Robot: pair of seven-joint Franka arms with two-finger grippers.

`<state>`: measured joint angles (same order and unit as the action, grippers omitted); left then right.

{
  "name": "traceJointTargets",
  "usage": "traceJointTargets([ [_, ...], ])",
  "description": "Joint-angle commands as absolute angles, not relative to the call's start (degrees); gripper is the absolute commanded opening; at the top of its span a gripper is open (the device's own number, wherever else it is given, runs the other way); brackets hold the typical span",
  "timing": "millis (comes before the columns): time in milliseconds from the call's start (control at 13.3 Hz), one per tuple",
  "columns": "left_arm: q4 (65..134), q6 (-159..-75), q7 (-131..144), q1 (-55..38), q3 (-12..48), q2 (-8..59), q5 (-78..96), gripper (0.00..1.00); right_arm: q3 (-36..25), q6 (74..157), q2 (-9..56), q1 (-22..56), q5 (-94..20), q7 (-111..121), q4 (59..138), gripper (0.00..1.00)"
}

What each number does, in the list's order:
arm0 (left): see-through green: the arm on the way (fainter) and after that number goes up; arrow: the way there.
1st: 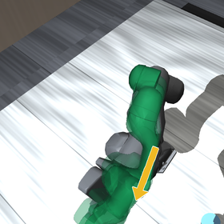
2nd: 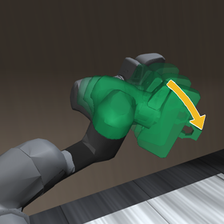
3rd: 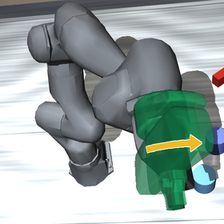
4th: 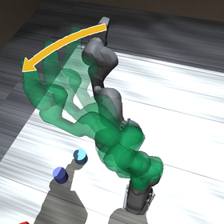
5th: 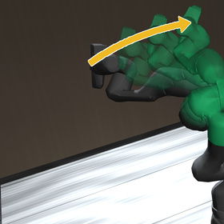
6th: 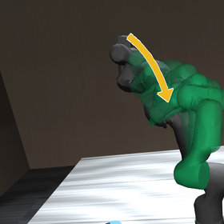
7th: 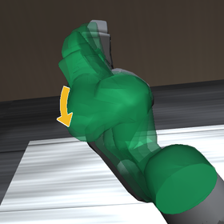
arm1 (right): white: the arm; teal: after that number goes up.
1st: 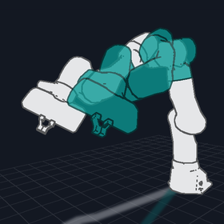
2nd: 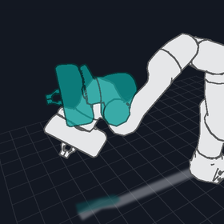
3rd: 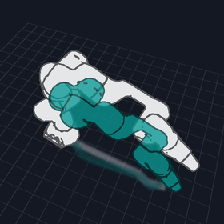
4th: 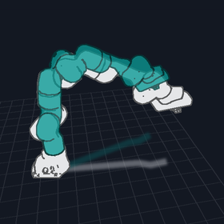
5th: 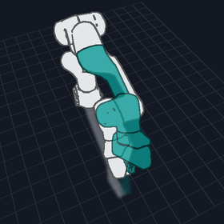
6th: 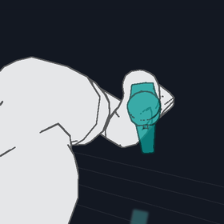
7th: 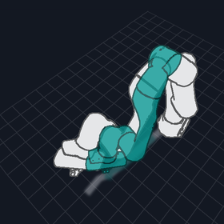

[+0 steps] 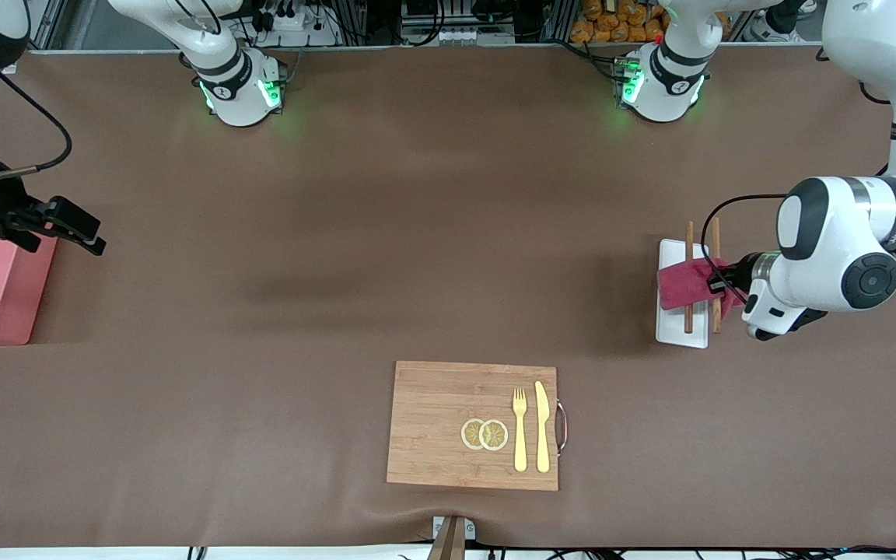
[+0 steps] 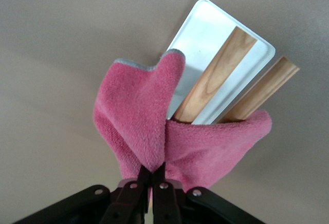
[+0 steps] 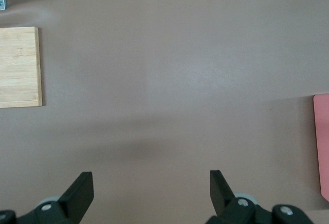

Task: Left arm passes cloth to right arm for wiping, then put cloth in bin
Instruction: 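Close the left gripper on the pink cloth over the chopsticks, then lift the cloth with the left gripper while the right gripper approaches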

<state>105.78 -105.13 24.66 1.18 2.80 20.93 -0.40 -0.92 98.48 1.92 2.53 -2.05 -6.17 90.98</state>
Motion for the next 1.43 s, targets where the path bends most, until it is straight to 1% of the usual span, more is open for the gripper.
traceJointTargets([
  [0,105.73,-105.47,25.23,1.14,2.64,20.75,-0.26,0.0,-1.14,98.09,2.11,2.64,-1.41,-6.86,90.7,1.0],
  [150,105.03,-104.59,25.05,1.06,2.72,19.26,-0.35,0.0,-1.14,98.0,2.11,2.64,-1.41,-6.94,90.7,1.0],
  [300,103.9,-102.06,25.05,0.88,2.81,16.36,-0.35,0.0,-1.14,97.12,2.11,2.9,-1.41,-7.12,90.44,1.0],
  [450,100.48,-97.67,26.01,0.18,4.38,14.42,-0.35,0.0,-1.14,95.72,2.11,2.9,-1.41,-7.21,90.44,1.0],
  [675,92.75,-94.58,34.68,-1.14,9.47,14.59,-0.44,0.0,-1.14,95.28,2.02,2.73,-1.41,-6.42,90.53,1.0],
  [900,89.48,-94.39,43.48,-2.19,17.29,14.76,0.87,0.0,-1.14,93.78,2.11,3.08,-2.1,-9.3,90.53,1.0],
  [975,88.78,-94.39,46.12,-2.37,20.19,15.03,2.88,0.0,-1.06,92.04,2.11,3.25,-2.2,-14.36,90.53,1.0],
  [1050,87.81,-94.48,48.49,-2.72,21.87,15.73,5.25,0.0,-0.97,90.02,2.28,4.21,-2.81,-20.42,90.44,1.0],
  [1125,85.45,-94.57,50.17,-3.94,23.1,16.95,7.36,0.0,-0.97,89.3,2.63,5.61,-4.38,-25.96,90.35,1.0],
  [1200,82.82,-94.66,51.23,-5.52,23.2,18.35,9.04,0.0,-0.97,88.77,2.72,6.76,-6.4,-32.19,90.53,1.0],
  [1350,80.25,-95.18,52.38,-8.51,23.2,19.51,14.04,0.0,-0.97,85.27,4.39,8.96,-11.13,-44.24,90.35,1.0],
])
